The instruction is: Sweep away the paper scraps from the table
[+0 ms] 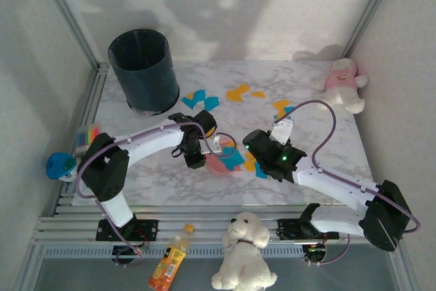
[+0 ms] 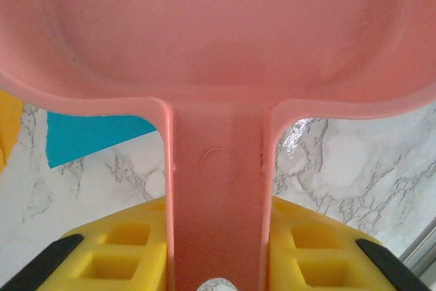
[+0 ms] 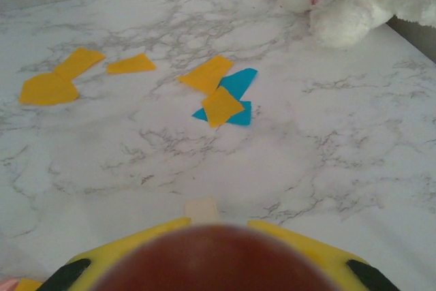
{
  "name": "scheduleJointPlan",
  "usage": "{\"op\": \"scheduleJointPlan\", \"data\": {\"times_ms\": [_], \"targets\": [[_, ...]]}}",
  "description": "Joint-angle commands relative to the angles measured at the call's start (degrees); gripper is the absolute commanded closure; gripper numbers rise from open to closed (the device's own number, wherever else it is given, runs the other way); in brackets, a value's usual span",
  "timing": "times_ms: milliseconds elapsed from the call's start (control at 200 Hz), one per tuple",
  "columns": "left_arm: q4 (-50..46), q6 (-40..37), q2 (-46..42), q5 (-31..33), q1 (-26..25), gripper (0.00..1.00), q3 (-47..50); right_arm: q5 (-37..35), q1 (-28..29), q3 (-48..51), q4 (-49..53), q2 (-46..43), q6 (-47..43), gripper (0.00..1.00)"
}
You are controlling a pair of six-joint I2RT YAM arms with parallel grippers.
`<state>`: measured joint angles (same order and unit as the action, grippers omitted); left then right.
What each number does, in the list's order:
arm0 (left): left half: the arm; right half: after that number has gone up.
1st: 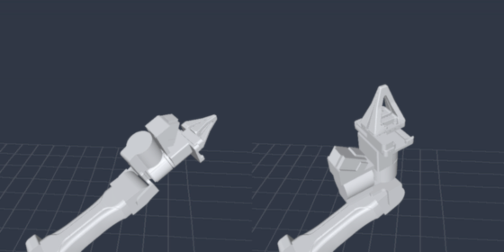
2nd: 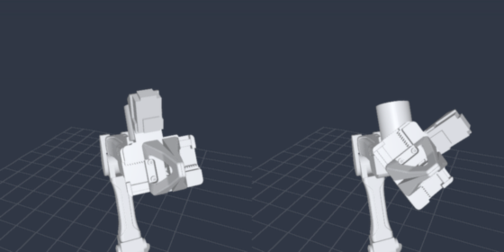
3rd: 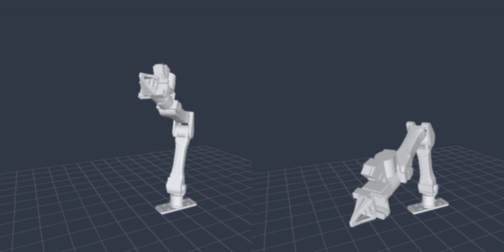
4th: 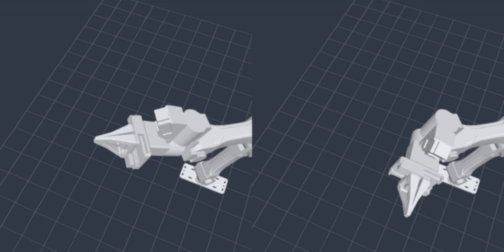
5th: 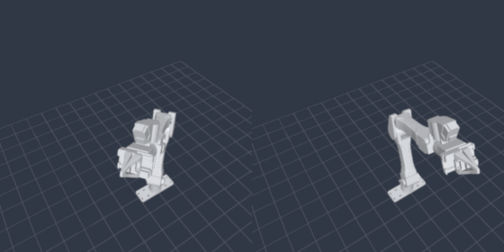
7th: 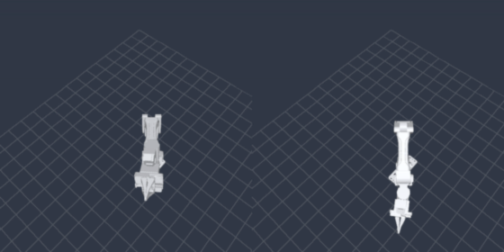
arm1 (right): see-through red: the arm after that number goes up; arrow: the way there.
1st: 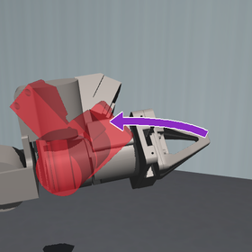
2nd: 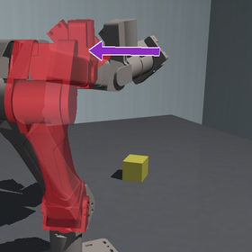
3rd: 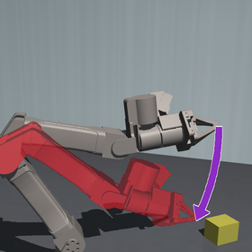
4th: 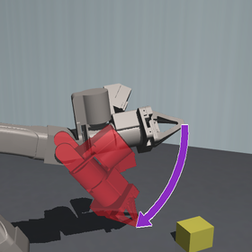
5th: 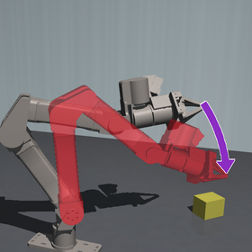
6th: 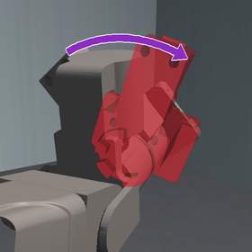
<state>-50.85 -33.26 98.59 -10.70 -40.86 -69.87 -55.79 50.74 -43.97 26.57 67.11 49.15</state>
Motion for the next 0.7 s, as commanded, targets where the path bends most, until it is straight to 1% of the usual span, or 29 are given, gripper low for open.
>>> {"op": "scheduleJointPlan", "data": {"times_ms": [0,260,491,696], "targets": [[-2.3,-1.2,-1.5,-1.0,-0.9,1.0,0.9,1.8,0.6,1.3,-2.7,1.4,1.0,1.0],[-2.3,-0.7,-1.2,-2.5,-1.4,1.0,1.1,7.0,0.4,0.6,-13.6,4.5,-6.0,1.0],[-1.6,0.4,-0.6,-2.4,-1.5,1.0,1.4,11.3,0.2,-1.2,-18.7,7.9,-10.1,1.0],[-1.0,1.6,0.7,-2.5,-1.7,1.0,0.7,15.6,-0.4,-2.3,-22.5,8.9,-13.8,1.0]]}}
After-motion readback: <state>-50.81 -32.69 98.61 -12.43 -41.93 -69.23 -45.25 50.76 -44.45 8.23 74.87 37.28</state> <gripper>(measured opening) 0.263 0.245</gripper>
